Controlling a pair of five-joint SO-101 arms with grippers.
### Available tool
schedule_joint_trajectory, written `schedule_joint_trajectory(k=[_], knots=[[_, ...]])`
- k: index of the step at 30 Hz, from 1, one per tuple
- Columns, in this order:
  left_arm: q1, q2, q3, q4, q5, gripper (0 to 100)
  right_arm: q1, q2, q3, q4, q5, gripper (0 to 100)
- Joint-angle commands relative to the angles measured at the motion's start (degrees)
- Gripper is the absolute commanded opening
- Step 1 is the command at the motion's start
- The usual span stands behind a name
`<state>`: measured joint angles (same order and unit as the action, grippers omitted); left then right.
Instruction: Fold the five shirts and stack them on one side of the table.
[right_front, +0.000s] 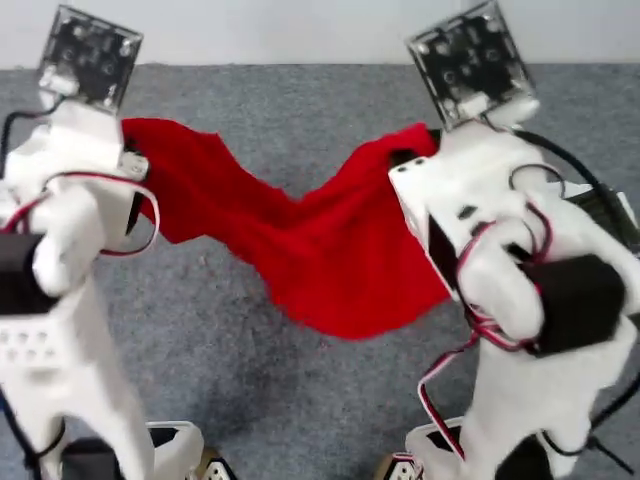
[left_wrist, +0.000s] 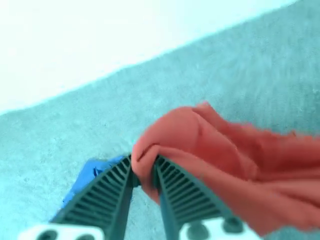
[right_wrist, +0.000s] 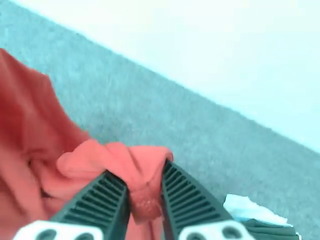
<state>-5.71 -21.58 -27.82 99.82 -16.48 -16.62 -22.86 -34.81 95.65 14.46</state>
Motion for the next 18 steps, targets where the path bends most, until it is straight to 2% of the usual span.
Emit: schedule_joint_trajectory(k=[1, 6, 9, 11, 13, 16, 18], knots=[[0.3, -1.8, -1.2, -0.6, 0.6, 1, 0.9, 1.6, 5.0, -3.0, 0.1, 1.1], [3.3, -1.2, 7.3, -2.0, 0.6, 1, 3.6, 11.3, 16.0, -17.9, 0.1, 1.0], [6.8, -1.5, 11.6, -3.9, 0.6, 1, 7.7, 20.4, 16.3, -28.6, -0.6, 1.0], [8.4, -1.5, 12.9, -4.4, 0.6, 1, 10.2, 27.0, 14.6, -34.2, -4.4, 1.3], [9.9, -1.1, 13.0, -4.3, 0.6, 1, 12.1, 34.6, 12.6, -38.7, -9.1, 5.2], [11.2, -1.2, 13.0, -4.3, 0.6, 1, 13.1, 45.9, 8.4, -40.7, -16.2, 16.9], [11.2, -1.1, 13.1, -4.2, 0.6, 1, 13.1, 52.4, 5.7, -39.7, -16.1, 17.5]])
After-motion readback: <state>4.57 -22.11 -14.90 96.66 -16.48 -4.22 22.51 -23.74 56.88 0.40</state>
